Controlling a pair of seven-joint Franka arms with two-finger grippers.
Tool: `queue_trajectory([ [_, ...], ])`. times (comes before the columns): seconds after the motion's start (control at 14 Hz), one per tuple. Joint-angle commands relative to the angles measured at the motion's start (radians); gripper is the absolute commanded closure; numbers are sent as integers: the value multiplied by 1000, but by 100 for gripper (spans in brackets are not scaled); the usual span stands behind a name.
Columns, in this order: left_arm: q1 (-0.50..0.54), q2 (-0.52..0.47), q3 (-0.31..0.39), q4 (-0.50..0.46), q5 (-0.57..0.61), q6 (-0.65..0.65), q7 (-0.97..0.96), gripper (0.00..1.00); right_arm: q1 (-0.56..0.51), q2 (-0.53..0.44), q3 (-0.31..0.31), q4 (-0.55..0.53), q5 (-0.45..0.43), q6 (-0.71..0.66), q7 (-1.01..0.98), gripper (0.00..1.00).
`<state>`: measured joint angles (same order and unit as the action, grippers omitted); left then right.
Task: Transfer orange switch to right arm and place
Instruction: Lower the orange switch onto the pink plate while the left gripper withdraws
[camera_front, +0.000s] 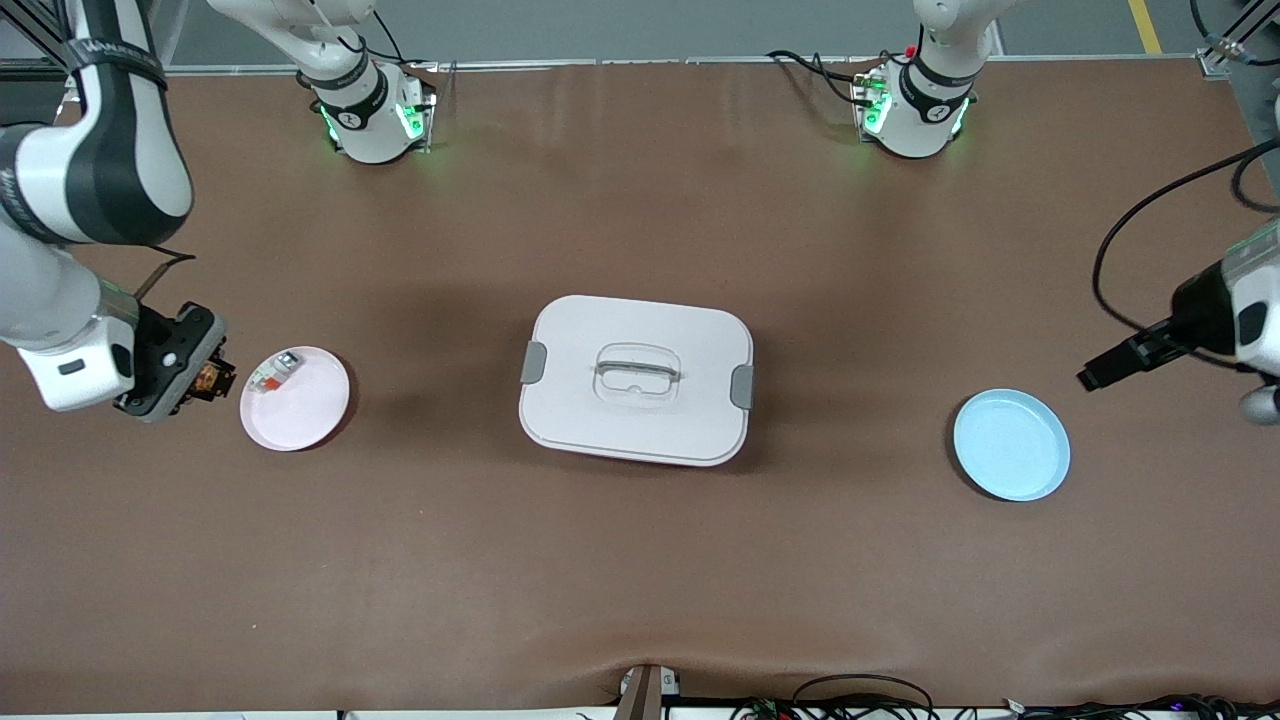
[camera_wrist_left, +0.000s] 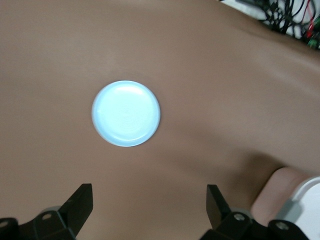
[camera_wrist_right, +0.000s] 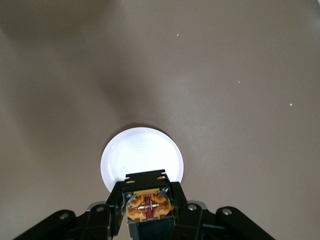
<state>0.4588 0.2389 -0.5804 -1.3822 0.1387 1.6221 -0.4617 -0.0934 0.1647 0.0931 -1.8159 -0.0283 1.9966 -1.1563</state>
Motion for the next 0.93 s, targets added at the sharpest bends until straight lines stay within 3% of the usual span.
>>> queue_trajectory([
  [0.0, -135, -94, 170, -21, -7, -82, 107, 0, -26, -59, 17, -159, -24, 132, -58, 100],
  [0.21, -363, -196, 414, -90, -68, -93, 228, 0, -35, -54, 17, -250, -27, 237, -77, 100],
  [0.43, -472, -272, 559, -158, -116, -108, 327, 0, -37, -51, 17, -292, -84, 270, -77, 100],
  [0.86, -491, -294, 567, -176, -122, -110, 328, 0, -55, -1, 17, -361, -85, 412, -132, 100],
])
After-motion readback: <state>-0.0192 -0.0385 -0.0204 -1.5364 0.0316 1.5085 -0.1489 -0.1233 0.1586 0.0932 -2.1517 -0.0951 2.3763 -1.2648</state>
